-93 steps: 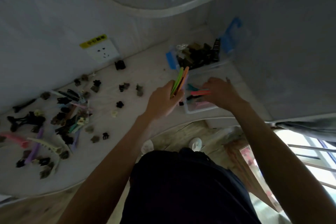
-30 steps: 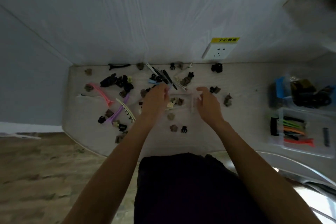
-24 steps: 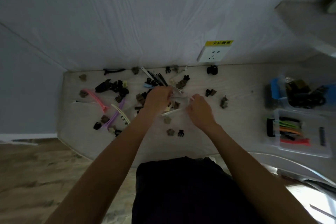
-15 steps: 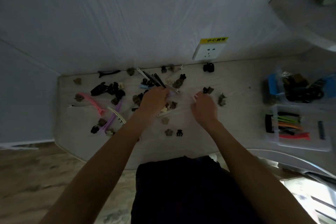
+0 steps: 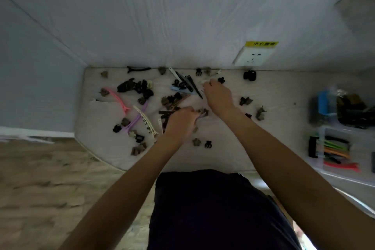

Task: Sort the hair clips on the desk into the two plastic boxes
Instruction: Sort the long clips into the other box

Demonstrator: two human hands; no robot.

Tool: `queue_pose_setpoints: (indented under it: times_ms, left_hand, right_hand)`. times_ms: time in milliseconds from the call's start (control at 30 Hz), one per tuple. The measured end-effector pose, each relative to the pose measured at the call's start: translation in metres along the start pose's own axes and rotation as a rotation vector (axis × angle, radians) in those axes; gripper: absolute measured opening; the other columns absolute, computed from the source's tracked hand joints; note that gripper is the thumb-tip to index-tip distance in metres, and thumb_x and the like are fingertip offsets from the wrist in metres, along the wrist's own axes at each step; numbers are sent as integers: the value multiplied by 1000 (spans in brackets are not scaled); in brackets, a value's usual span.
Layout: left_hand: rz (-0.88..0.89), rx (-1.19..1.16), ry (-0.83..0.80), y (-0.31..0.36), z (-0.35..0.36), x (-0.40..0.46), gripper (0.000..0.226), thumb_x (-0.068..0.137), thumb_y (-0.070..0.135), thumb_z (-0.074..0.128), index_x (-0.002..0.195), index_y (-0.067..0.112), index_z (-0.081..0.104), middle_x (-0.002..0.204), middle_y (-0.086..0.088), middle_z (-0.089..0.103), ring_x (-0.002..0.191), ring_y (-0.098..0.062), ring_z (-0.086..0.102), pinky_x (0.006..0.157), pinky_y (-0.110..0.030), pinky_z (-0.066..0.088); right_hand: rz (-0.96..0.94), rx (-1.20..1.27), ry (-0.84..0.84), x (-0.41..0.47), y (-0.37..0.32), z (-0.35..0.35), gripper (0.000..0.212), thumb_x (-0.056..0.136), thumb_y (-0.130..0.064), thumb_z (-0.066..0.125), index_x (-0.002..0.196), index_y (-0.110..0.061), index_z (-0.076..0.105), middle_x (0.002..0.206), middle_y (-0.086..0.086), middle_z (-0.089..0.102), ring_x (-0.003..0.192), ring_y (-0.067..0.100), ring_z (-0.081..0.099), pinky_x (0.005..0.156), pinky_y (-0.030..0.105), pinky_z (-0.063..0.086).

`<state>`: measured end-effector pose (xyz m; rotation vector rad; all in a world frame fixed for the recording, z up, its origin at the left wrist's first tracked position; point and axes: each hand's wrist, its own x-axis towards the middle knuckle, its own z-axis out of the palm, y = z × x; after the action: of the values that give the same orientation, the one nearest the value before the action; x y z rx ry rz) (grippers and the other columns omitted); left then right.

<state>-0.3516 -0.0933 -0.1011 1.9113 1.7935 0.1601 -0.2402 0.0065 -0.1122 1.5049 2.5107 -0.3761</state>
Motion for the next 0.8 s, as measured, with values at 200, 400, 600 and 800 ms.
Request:
queue_pose_setpoints:
  times_ms: [200, 400, 600, 800]
  left_hand:
    - [12, 132, 4, 3, 9, 10, 35, 98, 34, 39, 102, 9, 64, 103, -10, 63, 95, -27, 60, 75, -35, 47]
    - [40, 86, -63, -5, 12, 12, 25, 96, 22, 42, 111, 11, 59, 105, -13, 59, 99, -29, 57, 75, -37, 46]
    - [70, 22, -86, -11, 15, 9, 32, 96, 31, 43, 115, 12, 61, 106, -16, 60, 104, -29, 55, 84, -37, 45]
    - [49, 30, -108, -17, 19, 7, 27, 98, 16, 38, 117, 12, 57, 115, -13, 56, 109, -28, 51, 86, -37, 47]
  right_hand:
    - [17, -79, 10, -17, 24, 14, 26, 91, -4, 44, 117, -5, 44, 121, 17, 46, 100, 31, 52, 57, 34, 36]
    - [-39, -91, 84, -35, 49, 19, 23, 99, -13, 33, 112, 1, 46, 108, 20, 53, 95, 31, 51, 62, 40, 44]
    - [-30, 257, 180, -10, 45, -9, 29, 95, -19, 45, 118, -3, 46, 112, 19, 55, 100, 33, 53, 76, 37, 43]
    - [-225, -93, 92, 37, 39, -28, 24, 91, -1, 41, 113, 2, 49, 117, 25, 49, 100, 37, 52, 66, 40, 42]
